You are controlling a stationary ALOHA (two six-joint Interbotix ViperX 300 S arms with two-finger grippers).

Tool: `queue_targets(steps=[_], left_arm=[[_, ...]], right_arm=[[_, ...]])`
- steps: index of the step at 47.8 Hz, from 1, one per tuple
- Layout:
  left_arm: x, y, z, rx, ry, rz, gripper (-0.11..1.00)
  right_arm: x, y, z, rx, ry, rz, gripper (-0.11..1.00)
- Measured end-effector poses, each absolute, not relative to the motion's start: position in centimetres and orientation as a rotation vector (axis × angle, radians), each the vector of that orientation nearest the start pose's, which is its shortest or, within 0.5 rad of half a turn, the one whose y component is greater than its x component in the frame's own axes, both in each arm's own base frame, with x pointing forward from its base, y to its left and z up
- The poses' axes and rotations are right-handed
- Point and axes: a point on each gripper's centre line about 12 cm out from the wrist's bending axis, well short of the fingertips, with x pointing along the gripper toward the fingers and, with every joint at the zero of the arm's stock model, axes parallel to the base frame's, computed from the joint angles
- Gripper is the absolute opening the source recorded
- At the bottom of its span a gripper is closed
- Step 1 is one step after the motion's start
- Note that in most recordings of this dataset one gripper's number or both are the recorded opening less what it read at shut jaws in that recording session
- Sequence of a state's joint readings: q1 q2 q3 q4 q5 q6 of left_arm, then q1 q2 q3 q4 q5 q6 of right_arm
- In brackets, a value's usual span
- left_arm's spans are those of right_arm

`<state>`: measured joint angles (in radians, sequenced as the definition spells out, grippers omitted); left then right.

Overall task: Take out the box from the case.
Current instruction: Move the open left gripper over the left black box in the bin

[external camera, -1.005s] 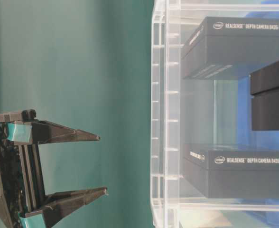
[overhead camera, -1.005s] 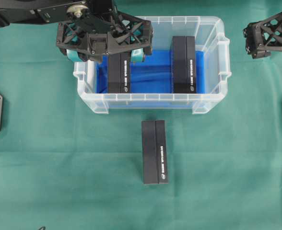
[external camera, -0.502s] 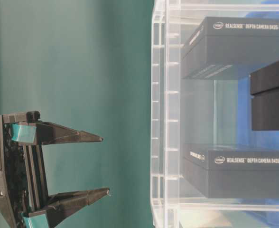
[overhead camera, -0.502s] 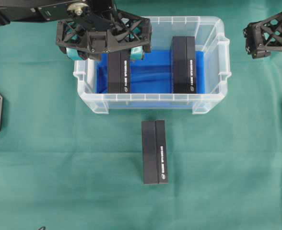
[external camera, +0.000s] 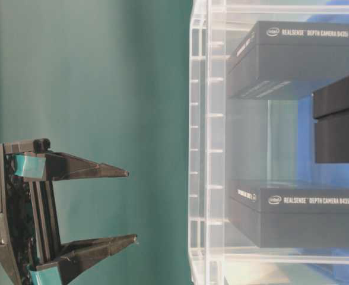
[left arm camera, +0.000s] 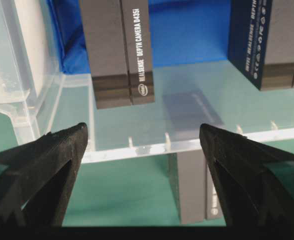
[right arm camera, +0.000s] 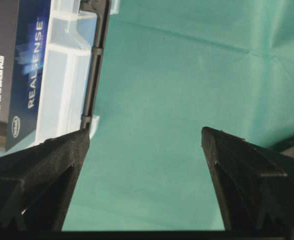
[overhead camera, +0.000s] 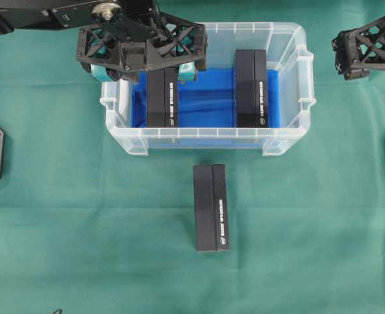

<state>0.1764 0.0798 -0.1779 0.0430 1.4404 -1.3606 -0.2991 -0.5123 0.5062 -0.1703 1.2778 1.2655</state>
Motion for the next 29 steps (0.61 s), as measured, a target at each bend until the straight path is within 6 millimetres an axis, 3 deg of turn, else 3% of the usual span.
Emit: queue_targets(steps=[15,29], left_arm=[[40.1,7.7,33.4,-1.215,1.008,1.068,0.93],[40.0,7.8,31.1,-1.211,1.024,1.082,0.93]], right_arm=[[22.4,-8.9,30.8,1.106,0.871,-1.123,0.91],[22.5,-8.9,30.9,1.106,0.86,-1.113,0.91]])
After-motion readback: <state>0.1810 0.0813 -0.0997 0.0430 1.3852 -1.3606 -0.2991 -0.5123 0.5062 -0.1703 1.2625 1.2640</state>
